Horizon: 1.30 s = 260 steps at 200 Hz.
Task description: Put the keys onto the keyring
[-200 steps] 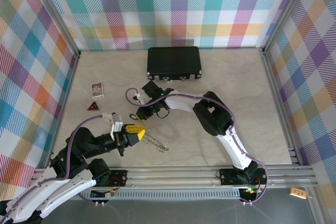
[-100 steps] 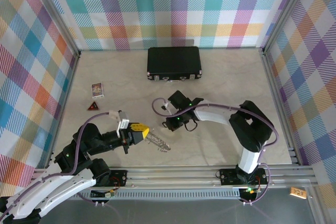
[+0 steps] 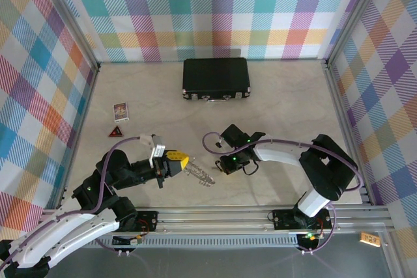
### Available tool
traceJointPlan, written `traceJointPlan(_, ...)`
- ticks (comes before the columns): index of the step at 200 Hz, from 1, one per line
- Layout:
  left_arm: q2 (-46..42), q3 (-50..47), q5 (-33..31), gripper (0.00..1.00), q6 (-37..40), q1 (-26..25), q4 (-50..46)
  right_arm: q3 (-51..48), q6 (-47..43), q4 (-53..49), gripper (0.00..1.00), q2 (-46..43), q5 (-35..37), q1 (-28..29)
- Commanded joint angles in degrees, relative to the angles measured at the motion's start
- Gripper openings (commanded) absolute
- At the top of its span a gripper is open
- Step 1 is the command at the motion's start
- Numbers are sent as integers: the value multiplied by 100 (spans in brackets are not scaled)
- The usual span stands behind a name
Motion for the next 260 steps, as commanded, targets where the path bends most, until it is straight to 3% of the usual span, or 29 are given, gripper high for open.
traceJointPlan(1,-17,-18,116,0,38,-15,343,-122,167,-161,4,-120,121,29)
traceJointPlan(52,-10,-17,179,0,22,-17,377,-162,311,-133,37,-420,8,29)
traceJointPlan(86,-36,-21,182,0,21,-18,364,-266,502,-213,44,-776,-74,3)
traceJointPlan(168,-45,-25,211,0,21,-16,406,-730,756,112,41,-944,-1122,-714)
traceJointPlan(260,8,-25,213,0,3,-9,412,-677,520,637,31,-293,-1469,-759)
